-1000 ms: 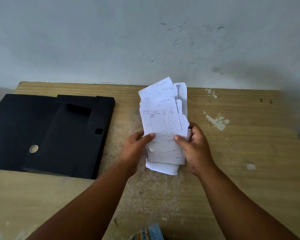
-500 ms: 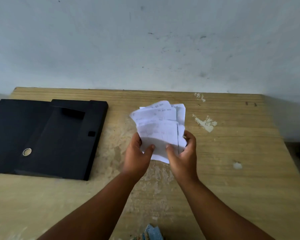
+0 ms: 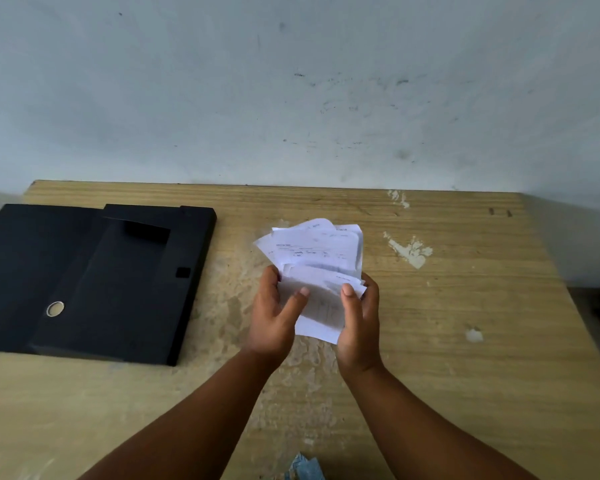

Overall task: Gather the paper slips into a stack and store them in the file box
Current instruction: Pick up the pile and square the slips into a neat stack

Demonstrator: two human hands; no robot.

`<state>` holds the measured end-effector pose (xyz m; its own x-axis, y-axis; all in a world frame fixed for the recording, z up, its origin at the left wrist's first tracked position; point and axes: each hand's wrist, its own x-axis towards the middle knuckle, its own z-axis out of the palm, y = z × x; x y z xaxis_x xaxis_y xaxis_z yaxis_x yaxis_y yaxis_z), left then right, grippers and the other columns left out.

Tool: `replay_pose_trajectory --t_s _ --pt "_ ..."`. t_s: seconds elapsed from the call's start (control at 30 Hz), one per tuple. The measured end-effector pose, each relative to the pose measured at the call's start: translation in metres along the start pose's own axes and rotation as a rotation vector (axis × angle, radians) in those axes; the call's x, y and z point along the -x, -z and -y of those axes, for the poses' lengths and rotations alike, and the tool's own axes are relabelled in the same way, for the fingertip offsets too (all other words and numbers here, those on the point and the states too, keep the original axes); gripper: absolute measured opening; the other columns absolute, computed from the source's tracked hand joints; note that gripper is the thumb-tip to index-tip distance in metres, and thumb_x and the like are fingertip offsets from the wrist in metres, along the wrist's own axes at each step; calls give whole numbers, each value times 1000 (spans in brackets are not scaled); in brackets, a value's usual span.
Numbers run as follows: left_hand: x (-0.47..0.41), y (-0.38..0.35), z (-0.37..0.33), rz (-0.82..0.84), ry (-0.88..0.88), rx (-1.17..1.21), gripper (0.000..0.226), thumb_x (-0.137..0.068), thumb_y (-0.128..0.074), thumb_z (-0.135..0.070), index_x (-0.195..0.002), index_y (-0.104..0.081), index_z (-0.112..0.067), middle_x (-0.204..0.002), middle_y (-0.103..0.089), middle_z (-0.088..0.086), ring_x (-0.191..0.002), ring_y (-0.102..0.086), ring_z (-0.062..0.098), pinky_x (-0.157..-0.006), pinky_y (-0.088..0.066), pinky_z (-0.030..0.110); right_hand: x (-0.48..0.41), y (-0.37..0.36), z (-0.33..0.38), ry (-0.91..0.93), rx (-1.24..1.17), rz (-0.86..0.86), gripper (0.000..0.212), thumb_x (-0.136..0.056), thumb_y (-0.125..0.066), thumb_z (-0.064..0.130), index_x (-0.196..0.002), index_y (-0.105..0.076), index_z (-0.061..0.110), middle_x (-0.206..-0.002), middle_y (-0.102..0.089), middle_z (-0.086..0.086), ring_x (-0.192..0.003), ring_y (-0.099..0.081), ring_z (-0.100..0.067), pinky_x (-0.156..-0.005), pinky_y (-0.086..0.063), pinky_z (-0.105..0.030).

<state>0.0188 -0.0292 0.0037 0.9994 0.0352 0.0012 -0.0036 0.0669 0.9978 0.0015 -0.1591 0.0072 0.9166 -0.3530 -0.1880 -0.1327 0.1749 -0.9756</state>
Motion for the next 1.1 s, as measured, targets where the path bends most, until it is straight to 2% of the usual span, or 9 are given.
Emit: replay_pose_trajectory --t_s 0.17,0.3,0.5,0.6,0.67,0.77,0.9,1.0,1.1 --pt "-4 -6 -6 -23 -9 -27 31 -91 -61 -42 -116 -59 -24 -114 -70 -3 -106 -65 16 -87 -53 32 -3 -2 6 -15 -21 -16 55 -76 -51 67 -115 -52 28 -111 -66 2 -93 -69 -7 -73 -56 -29" --pt "-7 -8 -14 -87 5 29 42 -93 -52 -53 -117 -64 -21 -114 -72 3 -105 -65 18 -87 -52 31 -3 -5 12 -37 -16 -41 64 -75 -51 71 -116 -54 22 -109 -68 2 -97 -69 -14 -84 -57 -47" --pt "-16 -21 -39 -173 68 88 46 -90 -51 -64 -88 -69 -21 -85 -72 -3 -82 -67 14 -72 -52 33 -7 -15 31 -44 -22 -147 56 -72 -53 73 -102 -59 26 -102 -68 0 -100 -66 -28 -95 -53 -60" --pt "-20 -24 -49 -265 143 63 67 -84 -55 -75 -73 -67 -10 -71 -68 9 -69 -65 20 -62 -51 38 -8 -22 37 -72 -11 -185 71 -65 -61 80 -99 -60 18 -101 -71 -13 -99 -69 -37 -89 -56 -60" --pt "-22 -25 -51 -308 188 32 69 -78 -58 -81 -60 -61 -14 -62 -60 2 -60 -58 17 -57 -47 33 -8 -26 40 -92 19 -194 84 -54 -64 90 -96 -60 17 -93 -72 -5 -90 -72 -29 -82 -61 -54" --pt "-22 -25 -56 -310 186 63 85 -73 -65 -81 -71 -57 4 -68 -55 12 -66 -54 24 -62 -45 41 -7 -31 41 -115 43 -203 90 -47 -62 95 -93 -61 18 -89 -72 1 -83 -73 -22 -75 -62 -48" --pt "-20 -26 -58 -273 154 155 54 -80 -74 -59 -88 -72 -6 -87 -73 16 -83 -72 35 -72 -58 56 -5 -32 40 -137 41 -225 85 -46 -63 95 -89 -64 21 -88 -75 -2 -82 -75 -26 -73 -63 -52" --pt "-18 -26 -57 -278 146 209 60 -81 -73 -61 -76 -62 -2 -76 -62 17 -72 -61 32 -65 -49 49 -2 -30 39 -132 30 -207 82 -50 -65 92 -86 -65 19 -85 -74 -8 -82 -74 -33 -73 -62 -55" --pt "-23 -25 -58 -373 216 180 63 -75 -69 -74 -49 -44 -23 -53 -46 -4 -52 -46 16 -55 -40 32 3 -30 35 -62 47 -173 86 -58 -62 90 -86 -64 9 -81 -66 -22 -80 -68 -43 -72 -57 -57"
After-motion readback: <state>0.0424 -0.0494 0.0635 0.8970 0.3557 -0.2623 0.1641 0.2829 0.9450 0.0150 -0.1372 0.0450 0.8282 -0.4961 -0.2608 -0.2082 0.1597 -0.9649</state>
